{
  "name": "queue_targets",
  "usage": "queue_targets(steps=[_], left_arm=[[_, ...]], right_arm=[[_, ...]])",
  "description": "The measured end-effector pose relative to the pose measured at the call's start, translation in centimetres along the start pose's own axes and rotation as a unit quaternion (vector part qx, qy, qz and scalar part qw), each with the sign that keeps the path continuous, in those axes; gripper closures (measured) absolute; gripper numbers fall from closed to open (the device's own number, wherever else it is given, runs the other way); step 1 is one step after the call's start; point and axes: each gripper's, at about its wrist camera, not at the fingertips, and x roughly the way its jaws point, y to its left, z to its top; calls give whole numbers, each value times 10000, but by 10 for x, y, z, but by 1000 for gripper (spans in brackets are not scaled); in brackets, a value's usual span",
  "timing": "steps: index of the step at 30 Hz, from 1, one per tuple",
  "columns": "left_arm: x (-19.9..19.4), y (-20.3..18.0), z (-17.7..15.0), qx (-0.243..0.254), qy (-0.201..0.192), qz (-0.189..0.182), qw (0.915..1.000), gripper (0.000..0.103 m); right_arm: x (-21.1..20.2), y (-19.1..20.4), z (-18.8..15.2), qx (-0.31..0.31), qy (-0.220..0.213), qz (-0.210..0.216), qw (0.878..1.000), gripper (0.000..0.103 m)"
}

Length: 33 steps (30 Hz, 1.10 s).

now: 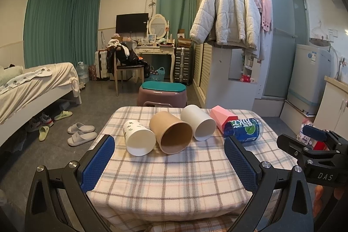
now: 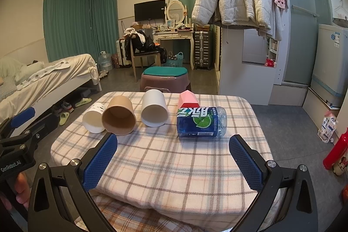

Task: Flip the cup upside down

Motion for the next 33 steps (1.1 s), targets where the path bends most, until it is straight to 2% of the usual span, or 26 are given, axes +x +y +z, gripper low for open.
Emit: queue_targets(steps=[8, 17, 24, 28, 33], left_arm=[[22, -2, 2, 10, 193, 51, 9998, 0], [66, -8, 18, 37, 373, 130, 9992, 0], [108, -11, 33, 34, 432, 209, 9988, 0], [130, -9, 37, 54, 507, 221, 9985, 0], [157, -6, 37, 115, 639, 224, 9976, 0]], right_arm=[[15, -6, 7, -47, 147, 59, 9999, 0], [67, -28, 38, -224, 583, 20, 9980, 0], [141, -54, 81, -343, 1380, -55, 9898, 0], [179, -56, 91, -449, 1717, 138, 9840, 0], [237, -60, 92, -322, 2336, 325, 9713, 0]])
